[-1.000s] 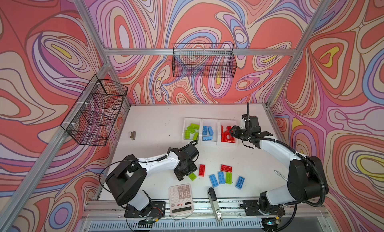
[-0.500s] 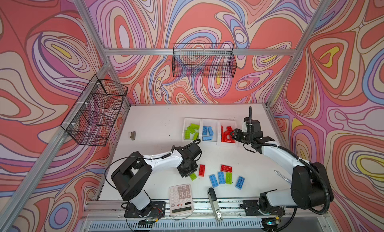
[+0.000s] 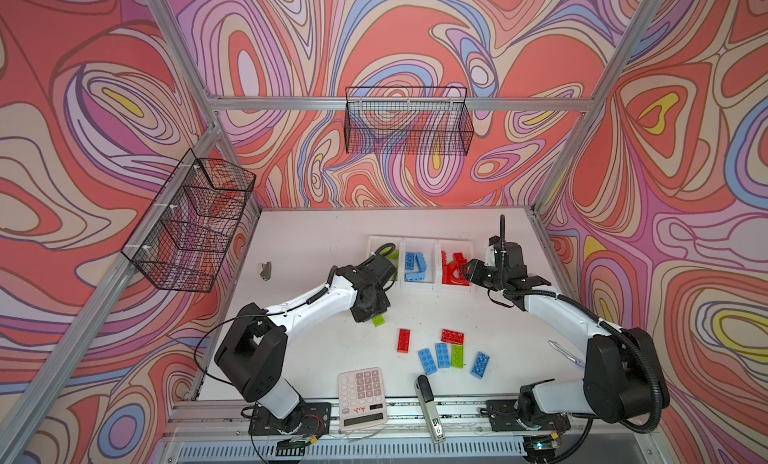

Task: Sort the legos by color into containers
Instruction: 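Drop the lime-green brick into the nearest compartment while the right gripper moves to the pile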

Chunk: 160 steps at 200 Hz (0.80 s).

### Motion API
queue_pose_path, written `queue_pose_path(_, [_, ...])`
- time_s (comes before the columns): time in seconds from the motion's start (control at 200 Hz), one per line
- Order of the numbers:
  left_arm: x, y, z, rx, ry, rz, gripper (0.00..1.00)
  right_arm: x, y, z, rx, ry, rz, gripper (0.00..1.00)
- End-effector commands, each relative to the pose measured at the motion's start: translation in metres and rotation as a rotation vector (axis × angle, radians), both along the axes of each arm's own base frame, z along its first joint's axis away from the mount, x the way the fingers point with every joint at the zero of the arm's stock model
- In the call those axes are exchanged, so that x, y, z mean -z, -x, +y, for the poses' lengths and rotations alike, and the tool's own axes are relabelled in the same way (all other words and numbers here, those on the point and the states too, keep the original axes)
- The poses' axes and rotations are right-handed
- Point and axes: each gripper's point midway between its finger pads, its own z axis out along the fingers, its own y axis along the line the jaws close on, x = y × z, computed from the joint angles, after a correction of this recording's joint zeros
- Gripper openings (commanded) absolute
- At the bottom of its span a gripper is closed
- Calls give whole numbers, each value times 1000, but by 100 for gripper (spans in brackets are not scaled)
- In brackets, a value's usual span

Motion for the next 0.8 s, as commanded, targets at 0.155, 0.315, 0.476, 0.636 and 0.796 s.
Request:
queue_pose_path(0.155, [-50, -82, 19, 215, -141, -187, 16, 2, 19, 8, -53, -46, 46, 51])
queue_pose_path(0.315, [-44, -133, 7, 300, -149, -217, 18, 11, 37, 8, -69, -41, 122, 53])
queue_pose_path(0.476, [-24, -167, 0, 337, -137, -208, 27, 20, 64, 3, -83, -2, 209, 56])
queue_pose_path(0.636, [-17, -186, -5, 341, -110, -226, 46, 17, 91, -6, -57, 45, 261, 57])
queue_pose_path(0.796, [-25, -192, -7, 346, -94, -263, 72, 20, 112, -5, -60, 112, 313, 57])
